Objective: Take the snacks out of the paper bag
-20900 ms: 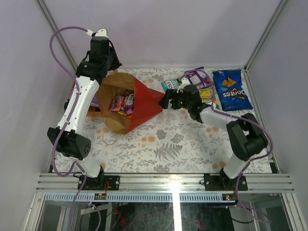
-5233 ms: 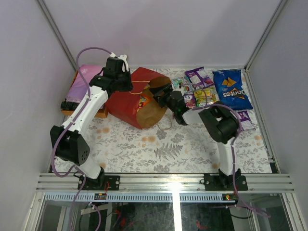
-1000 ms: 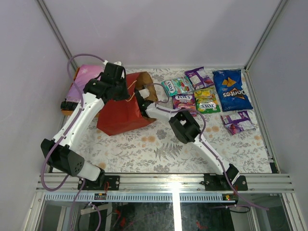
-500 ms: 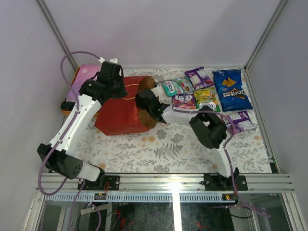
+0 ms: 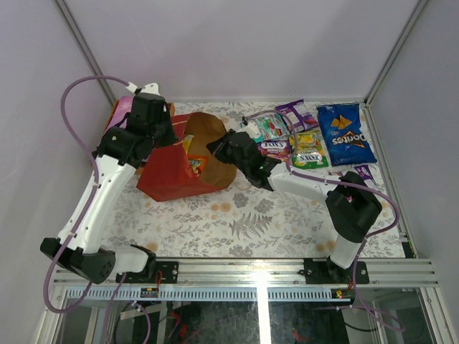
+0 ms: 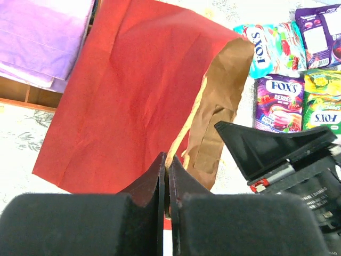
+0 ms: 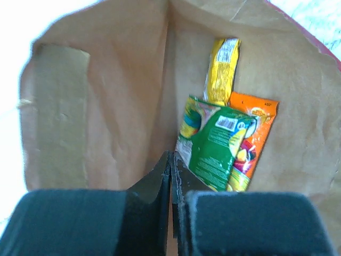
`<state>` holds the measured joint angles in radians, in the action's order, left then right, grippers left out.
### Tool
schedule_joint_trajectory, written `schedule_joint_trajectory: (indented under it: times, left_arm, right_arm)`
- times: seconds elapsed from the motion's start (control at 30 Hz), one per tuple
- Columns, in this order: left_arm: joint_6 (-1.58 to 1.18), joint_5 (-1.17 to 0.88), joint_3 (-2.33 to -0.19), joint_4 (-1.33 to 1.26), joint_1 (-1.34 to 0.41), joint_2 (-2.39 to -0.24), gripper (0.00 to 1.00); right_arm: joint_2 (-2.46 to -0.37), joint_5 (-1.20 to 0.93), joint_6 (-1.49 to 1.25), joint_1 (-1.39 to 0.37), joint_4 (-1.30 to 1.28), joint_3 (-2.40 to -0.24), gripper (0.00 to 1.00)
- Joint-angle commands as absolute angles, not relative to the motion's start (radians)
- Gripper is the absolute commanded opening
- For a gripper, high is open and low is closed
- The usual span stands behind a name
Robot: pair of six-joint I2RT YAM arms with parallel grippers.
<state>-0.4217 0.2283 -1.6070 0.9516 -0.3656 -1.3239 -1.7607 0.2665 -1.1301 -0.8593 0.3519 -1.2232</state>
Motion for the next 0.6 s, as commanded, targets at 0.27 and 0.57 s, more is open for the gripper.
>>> schedule_joint_trajectory:
  times: [0.27, 0.57]
  left_arm:
    - [-0.410, 0.189, -1.560, 0.980, -0.367, -1.277, 0.00]
    - [-0.492, 0.107, -1.298, 0.858, -0.371, -1.125, 0.00]
  right_arm:
    - [-1.742, -0.039, -0.903, -0.948, 0.203, -1.212, 0.17]
    - [-1.759, 0.052, -1.114, -1.040, 0.442, -1.042, 0.41]
